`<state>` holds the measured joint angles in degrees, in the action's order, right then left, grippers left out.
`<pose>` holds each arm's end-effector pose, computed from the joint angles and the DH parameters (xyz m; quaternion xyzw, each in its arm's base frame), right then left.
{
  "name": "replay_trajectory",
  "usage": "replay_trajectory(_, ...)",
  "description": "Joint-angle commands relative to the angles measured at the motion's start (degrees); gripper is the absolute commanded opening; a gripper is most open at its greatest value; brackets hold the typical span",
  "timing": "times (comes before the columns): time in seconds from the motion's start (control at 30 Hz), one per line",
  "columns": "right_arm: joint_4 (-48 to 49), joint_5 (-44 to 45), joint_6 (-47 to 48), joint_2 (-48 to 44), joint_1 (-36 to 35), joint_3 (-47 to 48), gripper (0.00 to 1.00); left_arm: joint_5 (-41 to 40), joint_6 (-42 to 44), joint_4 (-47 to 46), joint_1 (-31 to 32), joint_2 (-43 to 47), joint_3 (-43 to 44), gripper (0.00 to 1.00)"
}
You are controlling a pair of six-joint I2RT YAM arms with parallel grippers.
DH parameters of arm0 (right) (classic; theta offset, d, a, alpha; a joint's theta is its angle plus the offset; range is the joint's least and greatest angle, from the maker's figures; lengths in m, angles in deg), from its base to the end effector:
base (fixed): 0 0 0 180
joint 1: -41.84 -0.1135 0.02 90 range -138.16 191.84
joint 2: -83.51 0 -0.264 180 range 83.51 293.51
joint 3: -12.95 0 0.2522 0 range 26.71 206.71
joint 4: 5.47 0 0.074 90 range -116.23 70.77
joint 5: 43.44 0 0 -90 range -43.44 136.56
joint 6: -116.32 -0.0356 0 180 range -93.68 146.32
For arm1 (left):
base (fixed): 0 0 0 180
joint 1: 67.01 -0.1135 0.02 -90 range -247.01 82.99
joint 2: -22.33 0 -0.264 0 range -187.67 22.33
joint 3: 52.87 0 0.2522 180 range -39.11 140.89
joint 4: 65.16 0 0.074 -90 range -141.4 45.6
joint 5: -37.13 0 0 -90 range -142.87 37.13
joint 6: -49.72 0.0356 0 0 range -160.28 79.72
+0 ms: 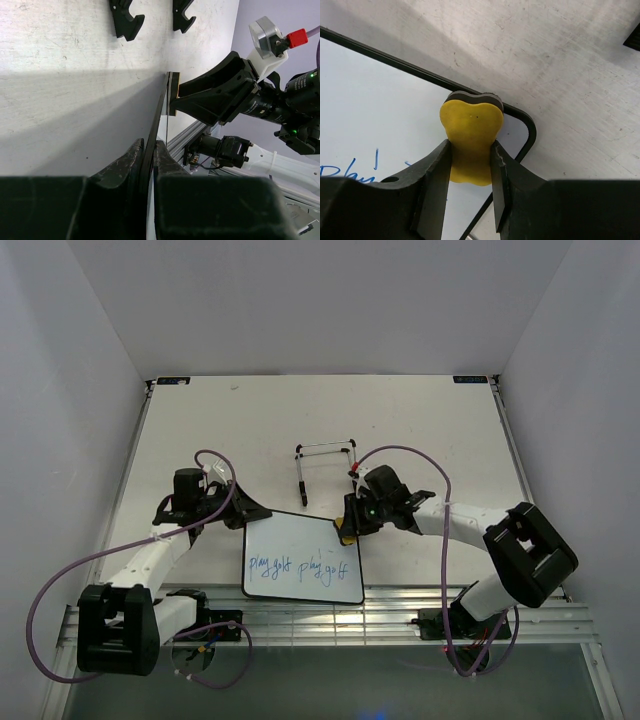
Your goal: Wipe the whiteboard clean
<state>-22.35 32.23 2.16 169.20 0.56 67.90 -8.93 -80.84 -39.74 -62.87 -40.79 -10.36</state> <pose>0.2122 0.1980 0.1677 -0.1823 0.9081 0.2917 0.2389 0.2036 -0.0395 0.1885 -0.1357 0.8606 -0.4529 0.1892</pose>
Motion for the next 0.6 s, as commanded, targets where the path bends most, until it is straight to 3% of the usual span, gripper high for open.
replay_trajectory(0.0,-4.71,2.9,3.51,2.38,-0.12,-4.1,0.31,-9.57,1.62,2.84,0.08,0.97,0.34,0.0)
replay_trajectory(0.13,-2.87,1.5,3.86,1.68,3.47,-6.99,0.31,-11.85,1.71,4.42,0.16,1.5,0.69,0.0)
replay_trajectory(0.3,1.34,-2.89,0.97,-3.41,2.7,-10.77,0.29,-13.09,1.18,4.42,0.08,1.94,0.34,0.0)
replay_trajectory(0.57,7.59,-3.52,-6.59,-6.24,-12.32,-6.84,0.3,-14.41,-0.05,3.37,0.16,3.17,-1.42,0.0)
